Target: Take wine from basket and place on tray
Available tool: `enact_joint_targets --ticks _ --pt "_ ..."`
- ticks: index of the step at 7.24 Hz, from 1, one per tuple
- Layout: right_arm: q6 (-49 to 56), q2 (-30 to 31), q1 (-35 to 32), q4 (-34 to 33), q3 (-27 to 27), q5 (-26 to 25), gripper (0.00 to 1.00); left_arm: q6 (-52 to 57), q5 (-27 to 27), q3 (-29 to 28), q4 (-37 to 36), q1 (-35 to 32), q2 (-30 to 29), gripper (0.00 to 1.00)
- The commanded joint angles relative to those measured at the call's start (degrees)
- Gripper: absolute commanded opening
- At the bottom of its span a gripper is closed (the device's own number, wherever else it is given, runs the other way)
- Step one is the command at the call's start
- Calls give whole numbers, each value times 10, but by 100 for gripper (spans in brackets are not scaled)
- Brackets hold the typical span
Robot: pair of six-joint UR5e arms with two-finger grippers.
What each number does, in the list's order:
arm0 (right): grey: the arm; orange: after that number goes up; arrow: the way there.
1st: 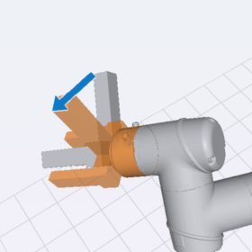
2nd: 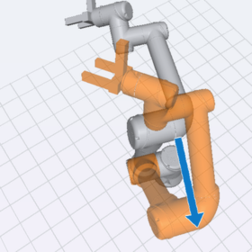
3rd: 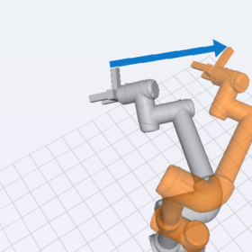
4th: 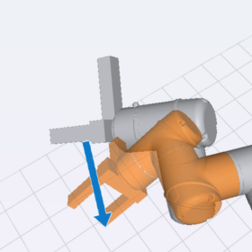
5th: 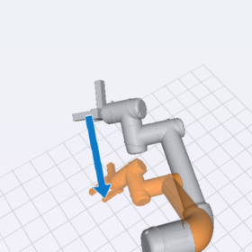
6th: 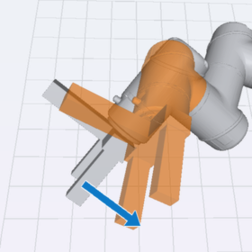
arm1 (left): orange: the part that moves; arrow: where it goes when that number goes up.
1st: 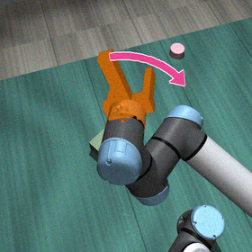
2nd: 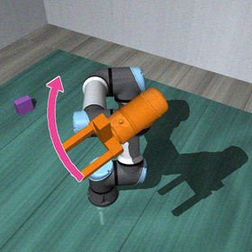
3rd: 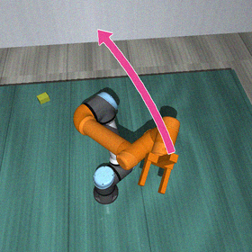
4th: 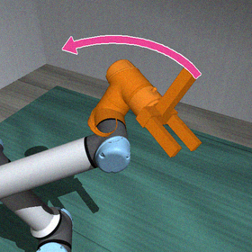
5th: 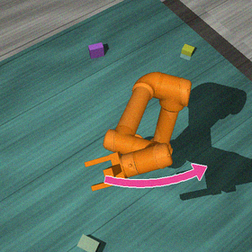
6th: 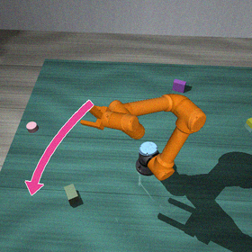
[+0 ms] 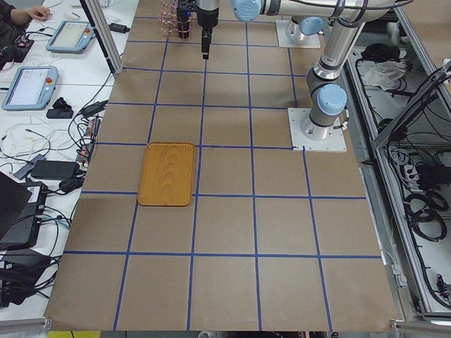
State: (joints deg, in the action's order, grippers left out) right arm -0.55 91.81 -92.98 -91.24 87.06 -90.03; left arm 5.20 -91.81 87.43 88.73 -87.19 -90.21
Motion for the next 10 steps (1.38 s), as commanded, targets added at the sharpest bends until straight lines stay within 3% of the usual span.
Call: enact_joint_targets --ticks 1,10 --pt "4 -2 0 -1 0 0 100 0 0 1 0 0 -1 100" --pt "9 -34 17 -4 -17 -8 100 -1 -1 5 0 0 -1 100"
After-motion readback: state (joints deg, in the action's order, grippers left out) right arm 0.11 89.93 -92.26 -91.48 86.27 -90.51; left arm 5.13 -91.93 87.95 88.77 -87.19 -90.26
